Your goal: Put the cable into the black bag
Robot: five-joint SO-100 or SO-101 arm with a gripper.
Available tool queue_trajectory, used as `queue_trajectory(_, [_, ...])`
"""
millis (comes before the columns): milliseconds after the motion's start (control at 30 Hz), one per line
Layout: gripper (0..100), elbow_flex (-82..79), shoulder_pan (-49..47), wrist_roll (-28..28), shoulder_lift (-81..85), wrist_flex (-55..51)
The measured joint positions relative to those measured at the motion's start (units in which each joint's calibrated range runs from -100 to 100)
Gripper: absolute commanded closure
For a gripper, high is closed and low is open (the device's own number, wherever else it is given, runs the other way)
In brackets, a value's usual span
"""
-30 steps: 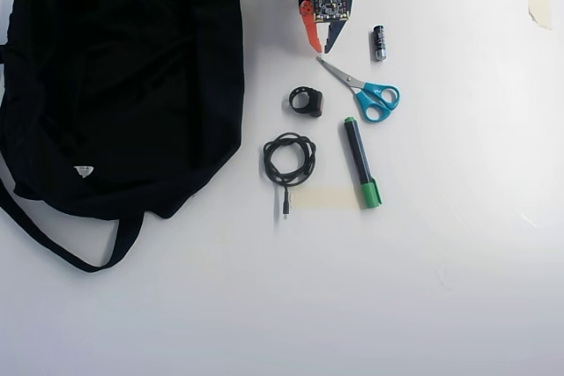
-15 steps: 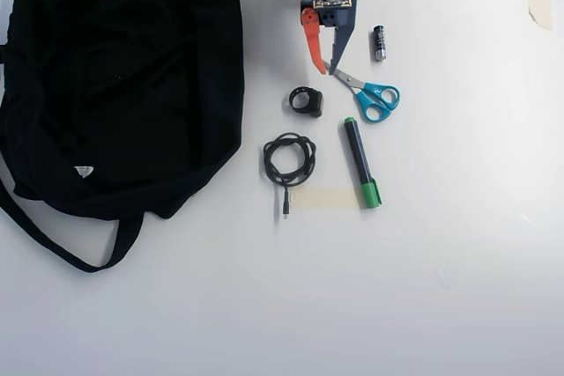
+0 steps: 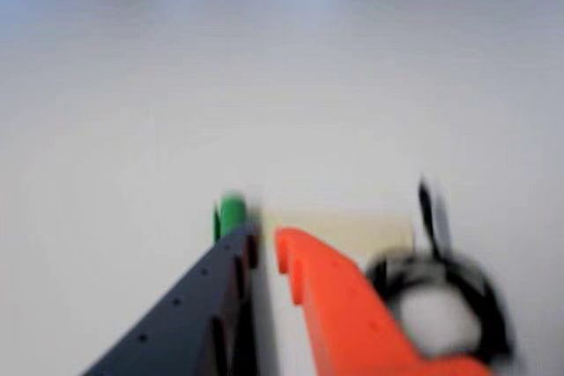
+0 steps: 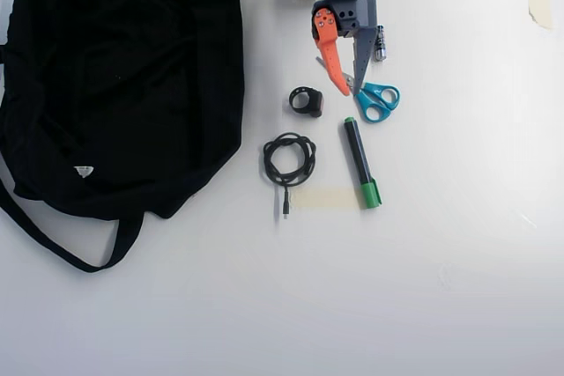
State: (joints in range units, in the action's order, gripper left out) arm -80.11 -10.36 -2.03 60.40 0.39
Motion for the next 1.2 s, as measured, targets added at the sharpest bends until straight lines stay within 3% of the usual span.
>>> queue_trajectory(533, [98, 38.8, 4.3, 0.0, -34.0, 2.3])
queue_trajectory(967, [98, 57.7, 5.4, 0.1, -50.1, 2.4])
queue_trajectory(1200, [98, 68.7, 5.2, 0.1, -55.0, -5.6])
